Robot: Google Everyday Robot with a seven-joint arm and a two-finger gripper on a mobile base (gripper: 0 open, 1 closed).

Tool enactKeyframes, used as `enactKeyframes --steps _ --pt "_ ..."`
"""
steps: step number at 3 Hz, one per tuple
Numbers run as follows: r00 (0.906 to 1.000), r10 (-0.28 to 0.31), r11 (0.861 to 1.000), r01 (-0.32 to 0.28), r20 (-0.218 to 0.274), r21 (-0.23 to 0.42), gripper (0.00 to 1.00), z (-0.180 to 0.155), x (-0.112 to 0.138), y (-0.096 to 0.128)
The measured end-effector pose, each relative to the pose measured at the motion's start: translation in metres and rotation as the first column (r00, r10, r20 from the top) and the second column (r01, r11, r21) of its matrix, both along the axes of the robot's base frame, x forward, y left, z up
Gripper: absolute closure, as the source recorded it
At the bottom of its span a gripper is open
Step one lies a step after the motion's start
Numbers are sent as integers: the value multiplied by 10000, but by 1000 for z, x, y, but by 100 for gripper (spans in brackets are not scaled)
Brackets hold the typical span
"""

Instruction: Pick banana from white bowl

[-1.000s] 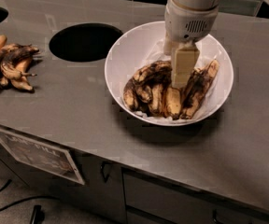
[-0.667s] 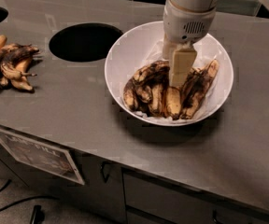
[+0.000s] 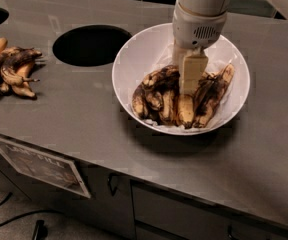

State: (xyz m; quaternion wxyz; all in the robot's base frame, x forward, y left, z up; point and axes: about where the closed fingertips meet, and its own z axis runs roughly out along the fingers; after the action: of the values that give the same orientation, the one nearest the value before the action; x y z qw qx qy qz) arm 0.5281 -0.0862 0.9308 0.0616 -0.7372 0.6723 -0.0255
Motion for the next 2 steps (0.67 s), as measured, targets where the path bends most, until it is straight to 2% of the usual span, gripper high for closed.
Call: enactKeyframes --steps 2 --pt "9998 97 9999 -98 -149 -32 41 -6 2 4"
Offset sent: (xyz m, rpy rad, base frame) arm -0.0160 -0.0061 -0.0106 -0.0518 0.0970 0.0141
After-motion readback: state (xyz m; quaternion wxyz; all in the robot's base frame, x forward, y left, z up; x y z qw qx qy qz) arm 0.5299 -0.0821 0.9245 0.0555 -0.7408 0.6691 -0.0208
